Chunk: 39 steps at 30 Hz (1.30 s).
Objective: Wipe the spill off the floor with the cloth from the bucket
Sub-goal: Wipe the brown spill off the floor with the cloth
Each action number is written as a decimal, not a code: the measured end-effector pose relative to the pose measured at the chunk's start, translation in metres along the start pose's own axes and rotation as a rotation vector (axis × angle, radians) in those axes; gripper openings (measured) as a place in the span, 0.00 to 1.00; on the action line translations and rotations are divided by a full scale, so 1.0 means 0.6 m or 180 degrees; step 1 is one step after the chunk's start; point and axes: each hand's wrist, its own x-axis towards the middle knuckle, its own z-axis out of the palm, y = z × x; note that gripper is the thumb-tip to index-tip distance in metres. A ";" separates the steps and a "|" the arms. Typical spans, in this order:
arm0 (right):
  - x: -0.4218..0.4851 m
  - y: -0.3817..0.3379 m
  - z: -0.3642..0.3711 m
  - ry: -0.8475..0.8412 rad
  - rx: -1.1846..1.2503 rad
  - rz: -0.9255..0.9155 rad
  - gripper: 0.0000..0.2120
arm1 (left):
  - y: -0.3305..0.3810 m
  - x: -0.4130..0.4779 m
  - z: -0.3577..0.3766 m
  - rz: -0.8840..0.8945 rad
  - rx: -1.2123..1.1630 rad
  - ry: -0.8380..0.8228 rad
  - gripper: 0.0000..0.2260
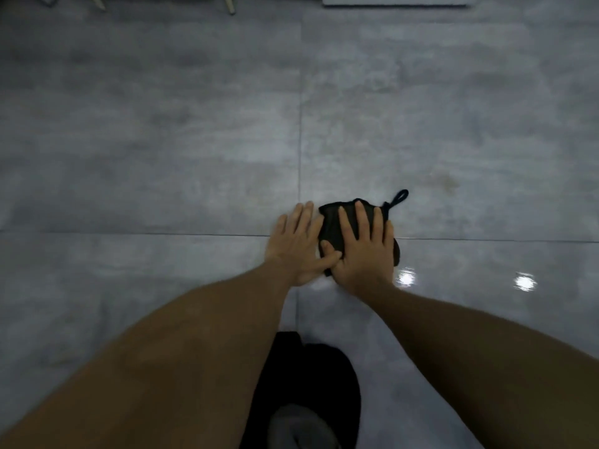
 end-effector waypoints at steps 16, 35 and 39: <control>-0.011 -0.424 0.102 -0.0781 -0.0078 -0.1912 0.37 | -0.350 -0.276 0.075 -0.1598 -0.0209 -0.0534 0.47; 0.190 -0.257 0.043 -0.0376 -0.0038 -0.0872 0.35 | -0.245 0.013 -0.050 -0.1203 0.0005 -0.0204 0.36; 0.123 -0.182 0.024 -0.0330 0.0144 -0.0673 0.35 | -0.163 -0.004 -0.021 -0.0929 0.0059 -0.0164 0.37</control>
